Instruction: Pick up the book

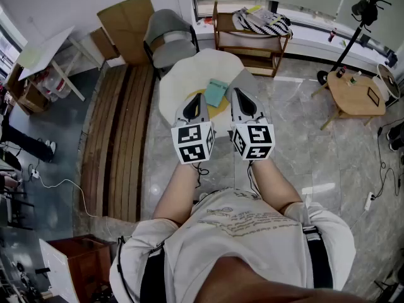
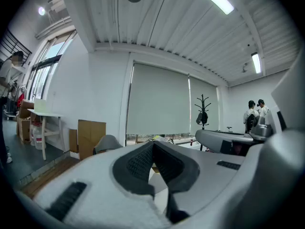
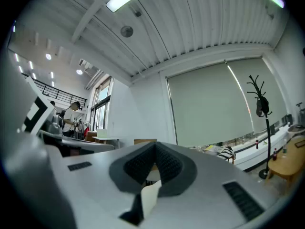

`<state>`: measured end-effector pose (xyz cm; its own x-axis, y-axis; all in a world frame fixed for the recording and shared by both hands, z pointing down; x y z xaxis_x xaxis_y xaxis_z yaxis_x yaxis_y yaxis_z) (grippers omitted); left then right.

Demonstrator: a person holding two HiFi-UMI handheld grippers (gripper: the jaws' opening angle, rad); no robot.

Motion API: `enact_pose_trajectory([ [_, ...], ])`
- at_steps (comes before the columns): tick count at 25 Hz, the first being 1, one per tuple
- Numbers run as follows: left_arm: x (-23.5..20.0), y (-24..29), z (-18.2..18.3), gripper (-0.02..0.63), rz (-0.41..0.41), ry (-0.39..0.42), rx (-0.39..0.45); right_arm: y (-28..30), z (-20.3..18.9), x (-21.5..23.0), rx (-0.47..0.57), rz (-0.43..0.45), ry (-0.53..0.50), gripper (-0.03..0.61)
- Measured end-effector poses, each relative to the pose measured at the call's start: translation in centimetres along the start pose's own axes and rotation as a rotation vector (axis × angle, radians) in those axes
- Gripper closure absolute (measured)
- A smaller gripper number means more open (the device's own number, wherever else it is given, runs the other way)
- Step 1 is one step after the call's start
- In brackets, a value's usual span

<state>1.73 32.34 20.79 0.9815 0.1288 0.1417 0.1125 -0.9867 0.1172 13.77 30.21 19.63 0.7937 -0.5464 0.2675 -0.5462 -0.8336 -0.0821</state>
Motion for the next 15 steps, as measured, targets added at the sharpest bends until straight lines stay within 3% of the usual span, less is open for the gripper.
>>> enact_pose_trajectory([
  [15,-1.9,0.0,-0.3,0.594,-0.024,0.012,0.005,1.7,-0.3,-2.1,0.006,-0.004,0.011,0.551],
])
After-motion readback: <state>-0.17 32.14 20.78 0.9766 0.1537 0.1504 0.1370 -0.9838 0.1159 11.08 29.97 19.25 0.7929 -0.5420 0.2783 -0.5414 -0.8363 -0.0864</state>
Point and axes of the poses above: the fingertips, and each gripper's own axes: y forward along the fingers, x to its right, z out of its top, the point moved 2 cm from there along -y, backward along the fingers, and after that the axes turned 10 degrees about y, right-handed, at the moved point
